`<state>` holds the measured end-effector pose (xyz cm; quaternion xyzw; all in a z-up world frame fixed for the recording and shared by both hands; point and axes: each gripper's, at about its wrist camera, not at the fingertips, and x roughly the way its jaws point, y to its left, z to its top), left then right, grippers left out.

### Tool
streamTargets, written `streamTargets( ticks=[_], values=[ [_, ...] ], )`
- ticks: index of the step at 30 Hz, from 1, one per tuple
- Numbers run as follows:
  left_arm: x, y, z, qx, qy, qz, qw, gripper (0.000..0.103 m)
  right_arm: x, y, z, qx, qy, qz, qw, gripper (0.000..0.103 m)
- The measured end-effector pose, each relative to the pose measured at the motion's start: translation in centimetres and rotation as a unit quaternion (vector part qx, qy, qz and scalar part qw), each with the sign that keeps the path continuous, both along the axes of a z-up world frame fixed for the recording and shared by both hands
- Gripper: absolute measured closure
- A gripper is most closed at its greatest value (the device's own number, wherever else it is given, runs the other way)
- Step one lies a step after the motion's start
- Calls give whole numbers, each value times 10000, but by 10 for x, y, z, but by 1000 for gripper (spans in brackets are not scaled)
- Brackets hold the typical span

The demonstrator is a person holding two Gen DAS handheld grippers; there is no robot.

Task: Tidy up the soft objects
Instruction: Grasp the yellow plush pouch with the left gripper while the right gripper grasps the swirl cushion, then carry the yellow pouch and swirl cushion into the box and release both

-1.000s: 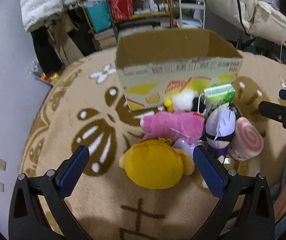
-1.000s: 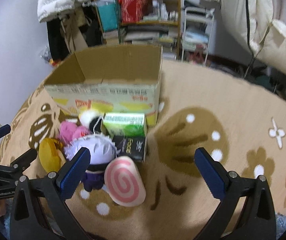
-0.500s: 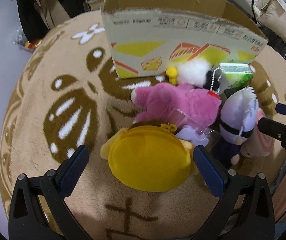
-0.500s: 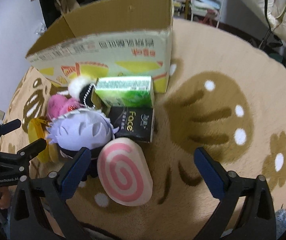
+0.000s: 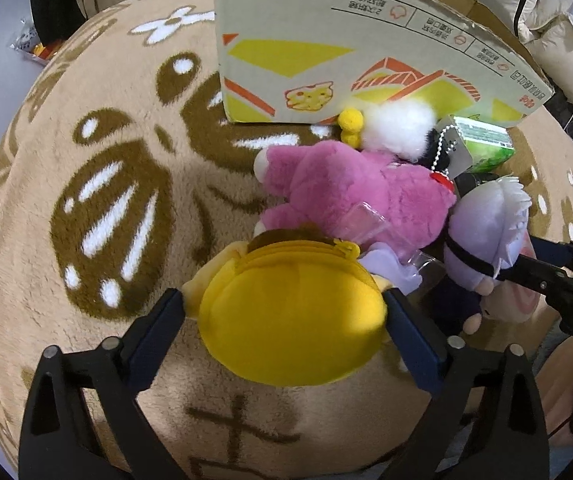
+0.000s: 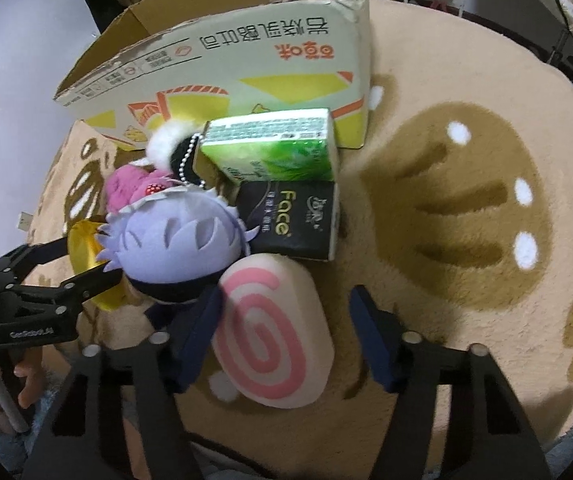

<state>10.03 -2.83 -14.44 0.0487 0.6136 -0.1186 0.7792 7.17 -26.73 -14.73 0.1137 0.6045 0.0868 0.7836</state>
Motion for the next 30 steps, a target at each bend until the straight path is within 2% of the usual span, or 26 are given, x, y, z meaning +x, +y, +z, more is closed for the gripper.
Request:
streamTargets(
  ticks=[1, 7, 15, 20, 24, 30],
  values=[
    [1, 2, -1, -24, 5, -6, 10000, 12, 0, 4, 0, 71, -12, 43, 10000, 61],
    [-3, 0, 7, -73, -66, -22, 9999, 21, 0, 14, 6, 20, -183, 130, 9997, 72],
    [-14, 8, 29, -79, -429, 178, 9989, 23, -7, 13, 26, 49, -706, 16, 9975, 78],
    [-29, 16, 52, -128, -895, 305, 9954, 23, -16, 2, 46, 58, -1138, -180, 9933, 78],
    [-45, 22, 76, -123, -1535, 518, 9867, 22, -28, -13, 65, 294, -1643, -385, 9852, 78],
    [-59, 39, 109, -400, -2362, 896, 9667, 22, -45, -23, 92, 428, -2406, -585, 9679, 78]
  ],
)
